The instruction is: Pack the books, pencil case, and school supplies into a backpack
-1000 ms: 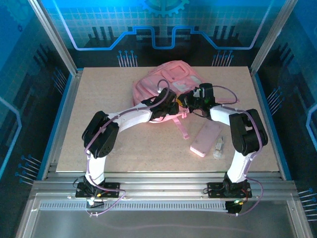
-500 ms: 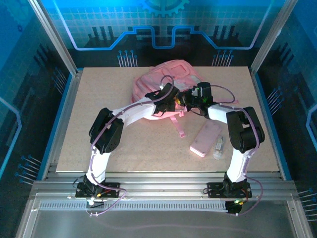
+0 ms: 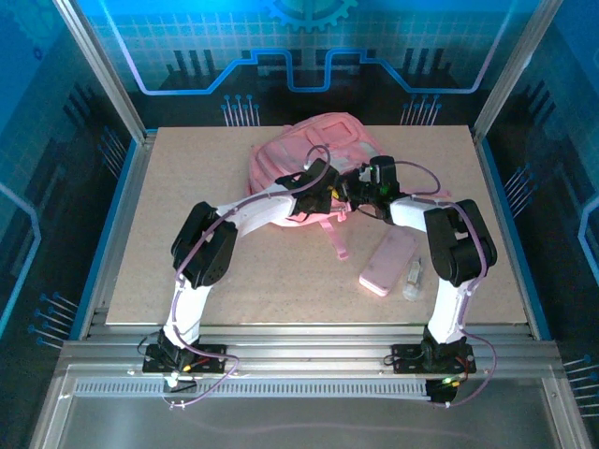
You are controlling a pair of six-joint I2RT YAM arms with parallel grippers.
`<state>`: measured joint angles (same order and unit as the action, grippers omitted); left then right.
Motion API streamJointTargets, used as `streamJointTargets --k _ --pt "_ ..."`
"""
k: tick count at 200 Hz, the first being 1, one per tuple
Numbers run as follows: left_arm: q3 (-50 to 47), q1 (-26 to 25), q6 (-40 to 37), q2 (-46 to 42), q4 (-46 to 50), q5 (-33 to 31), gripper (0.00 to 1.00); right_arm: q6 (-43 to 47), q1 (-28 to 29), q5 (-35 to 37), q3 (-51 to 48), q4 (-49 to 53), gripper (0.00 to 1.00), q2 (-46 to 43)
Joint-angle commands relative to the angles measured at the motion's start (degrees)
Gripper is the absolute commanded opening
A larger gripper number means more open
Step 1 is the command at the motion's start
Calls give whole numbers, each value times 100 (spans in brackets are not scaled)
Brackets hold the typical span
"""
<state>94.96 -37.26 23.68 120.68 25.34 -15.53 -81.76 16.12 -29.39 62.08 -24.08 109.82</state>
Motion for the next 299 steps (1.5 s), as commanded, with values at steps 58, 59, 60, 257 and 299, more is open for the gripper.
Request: streamJointTargets --k 58,59,60,257,299 --pt "-1133 481 -83 -1187 152 922 0 970 -380 -304 108 752 0 63" --pt "-1161 490 -83 -1209 162 948 0 987 -385 -291 109 771 0 60" --pt "-1189 504 -83 -1229 176 973 0 995 -392 -289 115 785 0 54" --pt "-2678 2020 -379 -2810 131 1007 0 2595 -965 136 579 2252 0 -189" --pt "-2579 1830 -276 -2963 -340 1952 0 2709 -1031 -214 906 2238 0 13"
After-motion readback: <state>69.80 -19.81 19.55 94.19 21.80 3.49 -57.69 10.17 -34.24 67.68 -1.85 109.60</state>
